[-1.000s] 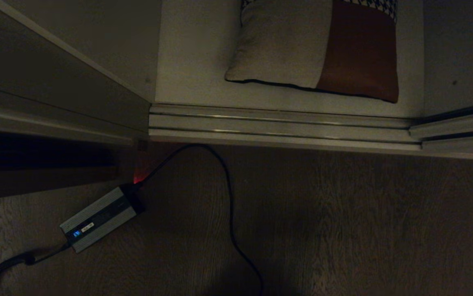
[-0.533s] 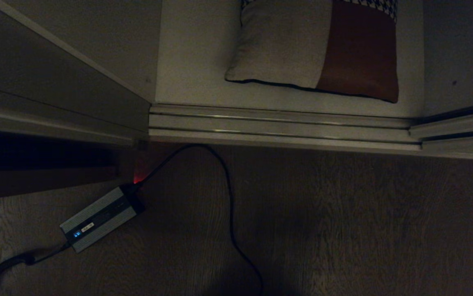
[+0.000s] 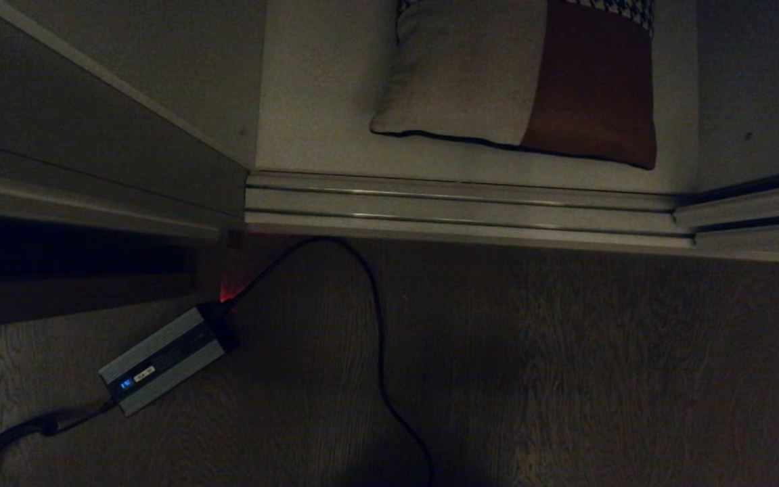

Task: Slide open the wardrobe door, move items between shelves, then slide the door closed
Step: Place the pillow on the higher shelf

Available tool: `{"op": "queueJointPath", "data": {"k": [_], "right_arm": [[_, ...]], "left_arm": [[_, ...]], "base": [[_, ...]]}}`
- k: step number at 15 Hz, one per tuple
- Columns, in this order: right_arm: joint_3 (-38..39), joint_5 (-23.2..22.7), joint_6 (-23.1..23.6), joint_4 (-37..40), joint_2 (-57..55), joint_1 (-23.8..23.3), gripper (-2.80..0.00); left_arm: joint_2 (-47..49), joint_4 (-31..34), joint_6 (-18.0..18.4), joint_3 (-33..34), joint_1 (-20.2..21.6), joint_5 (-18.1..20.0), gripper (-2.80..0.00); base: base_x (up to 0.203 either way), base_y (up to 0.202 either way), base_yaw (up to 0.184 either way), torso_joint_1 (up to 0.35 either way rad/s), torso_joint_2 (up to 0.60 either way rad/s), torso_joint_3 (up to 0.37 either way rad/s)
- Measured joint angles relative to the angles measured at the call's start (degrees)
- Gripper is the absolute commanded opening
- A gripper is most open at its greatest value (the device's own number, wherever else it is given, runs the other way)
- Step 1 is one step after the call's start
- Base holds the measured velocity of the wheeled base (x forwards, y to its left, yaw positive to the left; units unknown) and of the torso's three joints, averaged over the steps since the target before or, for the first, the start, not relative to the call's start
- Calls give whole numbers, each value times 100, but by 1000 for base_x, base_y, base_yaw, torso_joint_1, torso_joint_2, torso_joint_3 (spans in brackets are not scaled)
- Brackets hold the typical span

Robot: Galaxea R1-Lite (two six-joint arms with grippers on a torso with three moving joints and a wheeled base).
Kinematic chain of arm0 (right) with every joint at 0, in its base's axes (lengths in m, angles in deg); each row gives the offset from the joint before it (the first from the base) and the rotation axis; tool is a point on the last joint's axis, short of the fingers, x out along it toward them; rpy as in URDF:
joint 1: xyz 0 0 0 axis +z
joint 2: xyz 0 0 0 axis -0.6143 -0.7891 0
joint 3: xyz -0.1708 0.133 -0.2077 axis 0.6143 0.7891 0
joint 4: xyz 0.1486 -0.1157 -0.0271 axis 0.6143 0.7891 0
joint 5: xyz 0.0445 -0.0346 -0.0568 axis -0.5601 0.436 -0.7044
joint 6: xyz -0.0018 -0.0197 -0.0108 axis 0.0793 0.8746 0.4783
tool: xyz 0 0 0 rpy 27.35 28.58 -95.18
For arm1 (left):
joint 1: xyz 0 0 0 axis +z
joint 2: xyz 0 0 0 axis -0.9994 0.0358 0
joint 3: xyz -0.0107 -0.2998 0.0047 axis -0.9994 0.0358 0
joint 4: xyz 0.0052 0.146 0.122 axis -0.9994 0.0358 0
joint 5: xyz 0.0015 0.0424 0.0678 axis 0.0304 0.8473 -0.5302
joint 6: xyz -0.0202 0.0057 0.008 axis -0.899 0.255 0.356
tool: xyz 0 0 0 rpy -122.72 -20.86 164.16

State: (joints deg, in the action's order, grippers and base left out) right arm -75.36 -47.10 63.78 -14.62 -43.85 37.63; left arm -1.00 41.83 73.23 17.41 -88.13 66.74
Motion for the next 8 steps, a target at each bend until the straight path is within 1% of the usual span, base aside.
{"op": "queueJointPath", "data": {"k": [1,2,5,6,8], "right_arm": [[0,1,0,0,0,0,-280],[0,-1,0,0,0,0,-280],[0,-2,0,-2,0,0,-280],[0,-1,-2,-5,1,0,-280],[0,-1,0,-2,2,5,-280]], "left_arm": [[0,-2,0,0,0,0,-280],[2,-6,2,0,0,0,-280],[2,0,5,0,0,16,-280],[-1,-1,4,0,-2,10,-280],[2,-9,2,0,2,7,-280]], "base": [[-63,0,2,2,-2,2],[-151,0,-1,3,2,2],[-192,0,-3,1,4,3],[-67,0,-1,-12,-12,2],[0,0,0,0,0,0]]}}
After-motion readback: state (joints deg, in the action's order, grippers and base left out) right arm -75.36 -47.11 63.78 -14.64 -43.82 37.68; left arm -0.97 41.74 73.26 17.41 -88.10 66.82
